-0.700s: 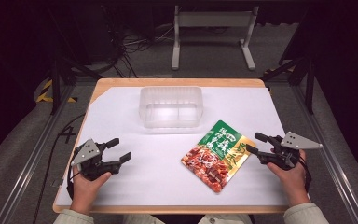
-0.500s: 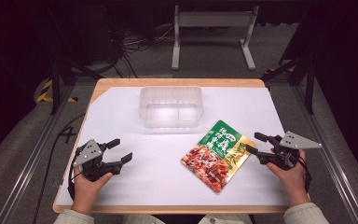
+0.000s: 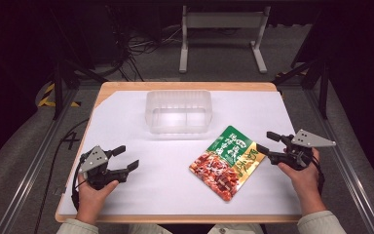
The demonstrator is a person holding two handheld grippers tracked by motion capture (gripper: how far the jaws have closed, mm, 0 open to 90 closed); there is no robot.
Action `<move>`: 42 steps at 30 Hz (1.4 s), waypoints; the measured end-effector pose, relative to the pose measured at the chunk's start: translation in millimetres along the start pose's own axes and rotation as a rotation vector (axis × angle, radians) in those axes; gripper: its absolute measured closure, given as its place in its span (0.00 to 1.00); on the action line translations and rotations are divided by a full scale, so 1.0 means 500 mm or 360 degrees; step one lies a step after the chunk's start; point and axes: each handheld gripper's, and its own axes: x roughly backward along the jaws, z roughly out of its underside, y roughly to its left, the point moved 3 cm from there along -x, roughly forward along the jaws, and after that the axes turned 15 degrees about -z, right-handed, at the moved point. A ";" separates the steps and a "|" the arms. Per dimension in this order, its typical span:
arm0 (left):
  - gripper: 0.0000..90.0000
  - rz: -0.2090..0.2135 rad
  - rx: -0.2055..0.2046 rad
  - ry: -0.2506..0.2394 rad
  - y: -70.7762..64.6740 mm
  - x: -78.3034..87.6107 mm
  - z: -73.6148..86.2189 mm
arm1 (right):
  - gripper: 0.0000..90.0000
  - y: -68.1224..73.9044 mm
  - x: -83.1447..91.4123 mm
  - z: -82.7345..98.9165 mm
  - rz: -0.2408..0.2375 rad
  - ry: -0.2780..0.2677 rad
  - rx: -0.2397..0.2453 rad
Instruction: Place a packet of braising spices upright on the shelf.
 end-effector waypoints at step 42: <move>0.24 -0.0028 -0.0062 0.0052 0.004 -0.007 0.009 | 0.31 -0.099 -0.065 0.084 0.0073 0.0374 -0.0402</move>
